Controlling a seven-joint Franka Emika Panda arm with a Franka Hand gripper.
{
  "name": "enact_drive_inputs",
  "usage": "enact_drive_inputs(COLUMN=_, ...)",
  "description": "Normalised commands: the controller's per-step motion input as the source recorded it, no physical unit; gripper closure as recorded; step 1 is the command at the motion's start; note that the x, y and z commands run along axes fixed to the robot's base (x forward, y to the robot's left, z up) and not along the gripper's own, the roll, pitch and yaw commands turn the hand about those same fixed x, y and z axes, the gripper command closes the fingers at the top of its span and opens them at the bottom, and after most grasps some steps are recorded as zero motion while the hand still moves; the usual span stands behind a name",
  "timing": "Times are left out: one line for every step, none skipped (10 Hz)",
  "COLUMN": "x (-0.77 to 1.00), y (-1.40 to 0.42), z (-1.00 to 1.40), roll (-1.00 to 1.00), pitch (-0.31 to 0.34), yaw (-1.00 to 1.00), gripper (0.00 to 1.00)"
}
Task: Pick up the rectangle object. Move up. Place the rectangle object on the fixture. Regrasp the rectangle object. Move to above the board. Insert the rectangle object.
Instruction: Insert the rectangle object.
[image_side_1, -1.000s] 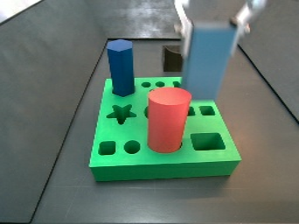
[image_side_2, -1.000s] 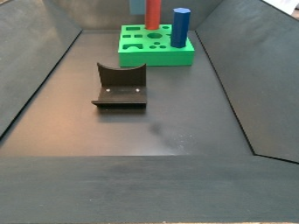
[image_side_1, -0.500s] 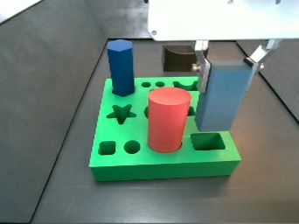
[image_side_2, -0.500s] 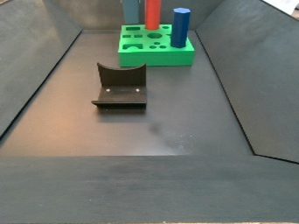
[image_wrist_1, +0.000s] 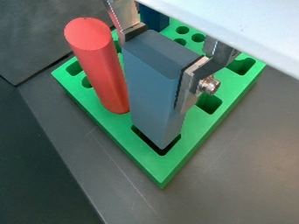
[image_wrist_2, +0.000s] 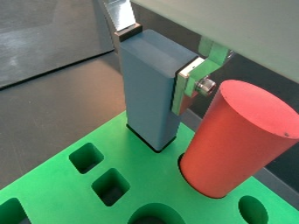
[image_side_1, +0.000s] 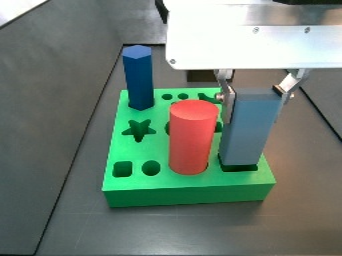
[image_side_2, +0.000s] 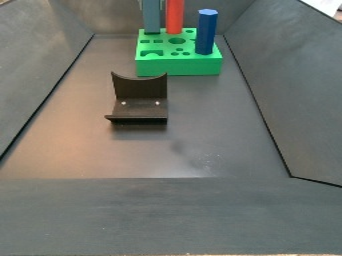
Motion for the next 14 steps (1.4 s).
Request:
enact_drive_inputs(x=0.07, y=-0.05, z=-0.07, roll=-0.04, pitch=-0.070, yaw=0.00, gripper=1.00)
enact_drive_inputs(x=0.07, y=-0.01, z=-0.05, roll=-0.04, pitch=-0.057, yaw=-0.04, gripper=1.00)
enact_drive_inputs(x=0.02, y=0.00, z=-0.10, roll=0.00, pitch=-0.036, yaw=0.00, gripper=1.00)
enact_drive_inputs(x=0.00, y=0.00, z=-0.08, roll=0.00, pitch=0.000, yaw=0.00, gripper=1.00)
enact_drive_inputs(x=0.00, y=0.00, z=-0.18, roll=0.00, pitch=-0.011, yaw=0.00, gripper=1.00)
enact_drive_inputs(x=0.00, y=0.00, z=-0.22, roll=0.00, pitch=-0.020, yaw=0.00, gripper=1.00)
enact_drive_inputs(x=0.00, y=0.00, z=-0.23, roll=0.00, pitch=-0.024, yaw=0.00, gripper=1.00)
enact_drive_inputs(x=0.04, y=-0.01, z=-0.22, roll=0.00, pitch=-0.029, yaw=0.02, gripper=1.00)
enact_drive_inputs(x=0.04, y=-0.09, z=-0.23, roll=0.00, pitch=-0.036, yaw=0.05, gripper=1.00)
enact_drive_inputs(x=0.12, y=-0.23, z=-0.47, roll=0.16, pitch=0.000, yaw=0.13, gripper=1.00)
enact_drive_inputs(x=0.00, y=-0.35, z=-0.41, roll=0.44, pitch=0.000, yaw=0.10, gripper=1.00)
enact_drive_inputs(x=0.00, y=-0.41, z=-0.24, roll=0.48, pitch=0.000, yaw=0.09, gripper=1.00)
enact_drive_inputs(x=0.00, y=-0.27, z=-0.25, roll=0.43, pitch=0.000, yaw=0.01, gripper=1.00)
enact_drive_inputs(x=0.02, y=-0.24, z=-0.46, roll=0.39, pitch=0.000, yaw=0.00, gripper=1.00)
